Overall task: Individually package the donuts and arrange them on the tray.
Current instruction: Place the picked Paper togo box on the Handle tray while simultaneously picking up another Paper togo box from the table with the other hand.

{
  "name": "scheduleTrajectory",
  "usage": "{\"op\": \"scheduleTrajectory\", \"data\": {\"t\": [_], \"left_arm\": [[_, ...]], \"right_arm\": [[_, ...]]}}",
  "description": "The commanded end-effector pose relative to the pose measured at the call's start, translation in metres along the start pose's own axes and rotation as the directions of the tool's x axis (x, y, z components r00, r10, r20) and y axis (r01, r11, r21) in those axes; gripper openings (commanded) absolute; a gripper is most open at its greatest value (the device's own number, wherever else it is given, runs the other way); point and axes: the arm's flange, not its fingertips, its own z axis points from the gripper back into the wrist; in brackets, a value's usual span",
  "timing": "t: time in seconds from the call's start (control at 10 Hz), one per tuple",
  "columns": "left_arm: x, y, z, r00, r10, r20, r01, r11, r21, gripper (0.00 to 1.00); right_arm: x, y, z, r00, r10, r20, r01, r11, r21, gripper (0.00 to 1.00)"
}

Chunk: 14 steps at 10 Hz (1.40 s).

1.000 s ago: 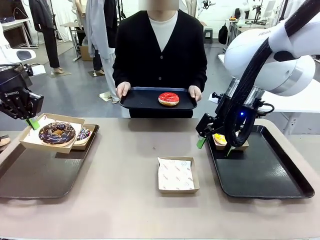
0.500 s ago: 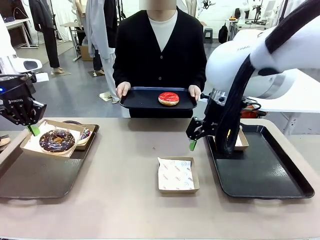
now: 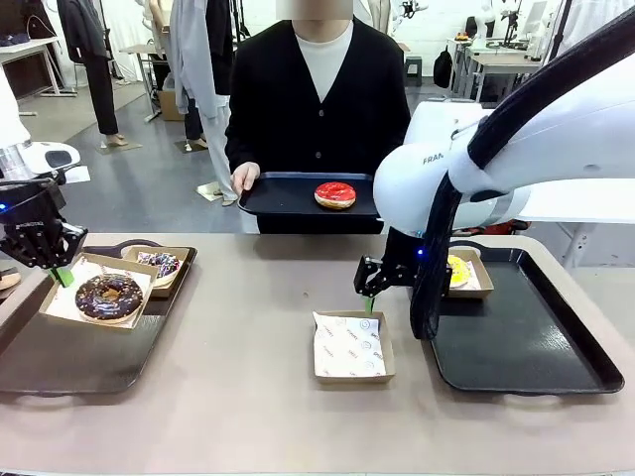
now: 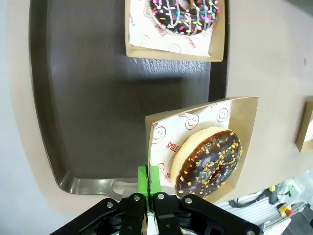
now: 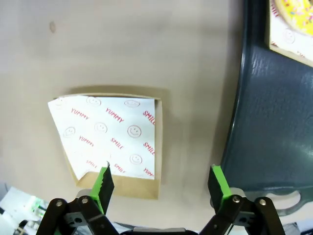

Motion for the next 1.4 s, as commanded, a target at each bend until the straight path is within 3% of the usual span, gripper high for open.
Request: {"op": "scheduleTrajectory", "data": {"t": [0.0, 0.8, 1.3], "left_arm": [[-0.006, 0.013, -0.008, 1.0, 0.009, 0.028, -0.01, 1.0, 0.025, 0.01], [-0.001, 0.046, -0.028, 1.0, 0.006, 0.013, -0.007, 0.999, 0.042, 0.01], [0.003, 0.055, -0.047, 0.999, -0.018, -0.042, 0.019, 0.999, 0.044, 0.01]], "right_arm": [[0.0, 0.009, -0.01, 0.999, -0.033, 0.013, 0.033, 0.999, -0.015, 1.0], [-0.026, 0.011, -0.038, 0.991, -0.084, 0.1, 0.089, 0.995, -0.042, 1.0], [-0.023, 0.011, -0.04, 0.993, -0.083, 0.082, 0.087, 0.995, -0.042, 1.0]]}}
